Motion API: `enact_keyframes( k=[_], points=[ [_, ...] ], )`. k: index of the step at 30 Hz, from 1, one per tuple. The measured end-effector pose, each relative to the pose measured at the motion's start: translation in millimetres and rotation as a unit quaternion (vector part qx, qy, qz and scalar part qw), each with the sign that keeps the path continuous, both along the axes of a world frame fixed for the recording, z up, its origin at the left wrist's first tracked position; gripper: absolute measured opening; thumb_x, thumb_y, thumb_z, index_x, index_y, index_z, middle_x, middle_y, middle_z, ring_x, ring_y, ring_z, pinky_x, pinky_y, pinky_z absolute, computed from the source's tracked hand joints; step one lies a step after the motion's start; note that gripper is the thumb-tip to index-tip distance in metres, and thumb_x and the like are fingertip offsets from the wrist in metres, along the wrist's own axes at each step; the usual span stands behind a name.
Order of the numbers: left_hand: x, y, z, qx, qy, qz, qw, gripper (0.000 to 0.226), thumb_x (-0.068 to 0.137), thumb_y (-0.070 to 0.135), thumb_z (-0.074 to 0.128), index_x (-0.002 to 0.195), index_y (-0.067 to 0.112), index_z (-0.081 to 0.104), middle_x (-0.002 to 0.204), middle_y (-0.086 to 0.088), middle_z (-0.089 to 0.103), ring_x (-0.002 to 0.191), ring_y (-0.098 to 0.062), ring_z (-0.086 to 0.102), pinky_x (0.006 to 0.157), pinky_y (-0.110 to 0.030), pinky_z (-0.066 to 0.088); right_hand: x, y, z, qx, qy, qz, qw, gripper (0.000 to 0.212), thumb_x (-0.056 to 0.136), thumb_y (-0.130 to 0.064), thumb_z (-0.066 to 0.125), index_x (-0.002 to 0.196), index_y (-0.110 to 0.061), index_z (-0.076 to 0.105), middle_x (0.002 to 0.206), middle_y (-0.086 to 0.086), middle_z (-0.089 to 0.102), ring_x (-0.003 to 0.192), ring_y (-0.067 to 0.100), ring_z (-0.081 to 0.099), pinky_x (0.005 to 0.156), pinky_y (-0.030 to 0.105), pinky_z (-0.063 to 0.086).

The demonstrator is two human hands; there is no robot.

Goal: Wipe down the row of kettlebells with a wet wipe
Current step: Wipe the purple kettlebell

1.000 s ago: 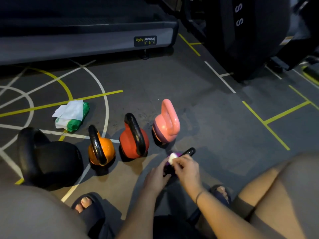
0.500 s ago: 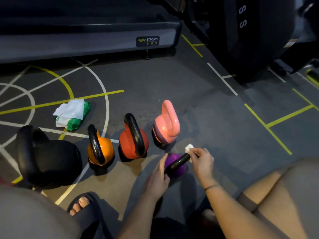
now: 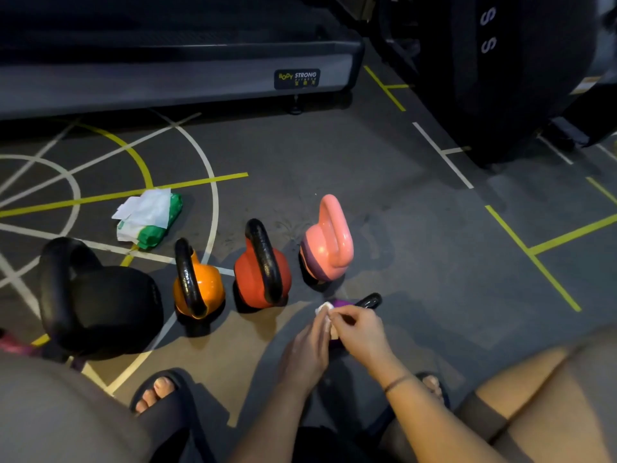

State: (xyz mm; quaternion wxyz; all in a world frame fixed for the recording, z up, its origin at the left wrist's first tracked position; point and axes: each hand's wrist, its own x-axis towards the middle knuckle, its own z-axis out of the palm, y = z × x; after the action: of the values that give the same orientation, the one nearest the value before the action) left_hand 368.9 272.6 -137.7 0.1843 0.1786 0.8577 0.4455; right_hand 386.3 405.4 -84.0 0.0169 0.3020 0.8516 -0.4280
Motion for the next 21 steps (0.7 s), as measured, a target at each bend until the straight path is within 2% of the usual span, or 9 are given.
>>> enact_keyframes(
  k=[3,6,9,10,12,15,17,19,21],
  points=[
    [1,1,-5,-0.044,0.000,0.018,0.999,0.042,0.107,0.041,0.041,0.148,0.034,0.050,0.137,0.000,0.064,0.125,-0.021,0.058,0.095,-0.032,0.043,-8,37,7,0.048,0.078,-0.036,0.995,0.037,0.082,-0.003,0.064,0.114,-0.023,0.070,0.097,-0.011,0.070,0.090,0.011,0.067,0.090,0.023,0.050],
    [1,-2,-10,-0.032,-0.017,0.042,0.998,0.037,0.105,0.041,0.048,0.136,0.029,0.064,0.124,-0.002,0.070,0.116,-0.021,0.063,0.091,-0.031,0.046,-11,73,4,0.141,-0.014,0.122,0.982,0.072,0.080,-0.009,0.068,0.147,-0.017,0.045,0.130,-0.001,0.056,0.125,0.016,0.050,0.105,0.024,0.037],
    [-4,-2,-12,0.012,-0.021,0.075,0.997,0.042,0.097,0.041,0.048,0.118,0.016,0.075,0.128,-0.001,0.069,0.120,-0.020,0.063,0.100,-0.028,0.047,-3,91,-9,0.106,-0.094,0.283,0.949,0.080,0.085,-0.025,0.078,0.152,-0.014,0.037,0.152,0.007,0.041,0.148,0.024,0.026,0.118,0.022,0.017],
    [-6,0,-10,0.011,-0.024,0.080,0.996,0.044,0.095,0.040,0.047,0.116,0.013,0.075,0.128,-0.002,0.069,0.120,-0.020,0.063,0.101,-0.028,0.045,-3,94,-11,0.103,-0.096,0.306,0.942,0.077,0.084,-0.032,0.079,0.150,-0.015,0.042,0.151,0.005,0.043,0.147,0.022,0.027,0.119,0.023,0.015],
    [-8,8,-5,0.002,-0.005,0.073,0.997,0.041,0.096,0.039,0.046,0.114,0.015,0.075,0.117,-0.002,0.073,0.109,-0.023,0.067,0.091,-0.028,0.046,-3,95,-8,0.146,-0.081,0.320,0.933,0.066,0.081,-0.045,0.077,0.140,-0.021,0.056,0.134,-0.001,0.056,0.132,0.018,0.045,0.116,0.027,0.030],
    [-4,24,2,-0.008,0.055,0.062,0.997,0.040,0.097,0.052,0.039,0.116,0.035,0.069,0.097,0.002,0.077,0.088,-0.023,0.071,0.070,-0.034,0.053,5,87,-8,0.256,-0.032,0.296,0.920,0.053,0.077,-0.057,0.072,0.120,-0.025,0.070,0.102,-0.004,0.066,0.098,0.019,0.063,0.088,0.033,0.051],
    [-3,33,10,0.003,0.085,0.079,0.993,0.041,0.095,0.052,0.038,0.121,0.041,0.067,0.106,0.008,0.076,0.096,-0.014,0.070,0.073,-0.031,0.054,17,76,-18,0.313,-0.030,0.258,0.914,0.048,0.080,-0.054,0.069,0.115,-0.023,0.070,0.093,0.001,0.066,0.088,0.026,0.067,0.075,0.036,0.053],
    [-3,38,13,0.034,0.119,0.083,0.989,0.040,0.094,0.041,0.042,0.124,0.039,0.068,0.120,0.011,0.073,0.114,-0.006,0.065,0.082,-0.027,0.056,26,61,-26,0.251,-0.079,0.194,0.945,0.039,0.089,-0.042,0.068,0.120,-0.019,0.066,0.100,0.007,0.065,0.097,0.030,0.064,0.080,0.036,0.049],
    [-10,41,15,0.039,0.099,0.081,0.991,0.036,0.098,0.035,0.047,0.128,0.041,0.066,0.126,0.008,0.070,0.122,-0.008,0.060,0.089,-0.029,0.054,30,52,-33,0.144,-0.085,0.103,0.981,0.031,0.094,-0.039,0.063,0.115,-0.016,0.063,0.100,0.009,0.067,0.098,0.031,0.063,0.079,0.036,0.045]
  ],
)
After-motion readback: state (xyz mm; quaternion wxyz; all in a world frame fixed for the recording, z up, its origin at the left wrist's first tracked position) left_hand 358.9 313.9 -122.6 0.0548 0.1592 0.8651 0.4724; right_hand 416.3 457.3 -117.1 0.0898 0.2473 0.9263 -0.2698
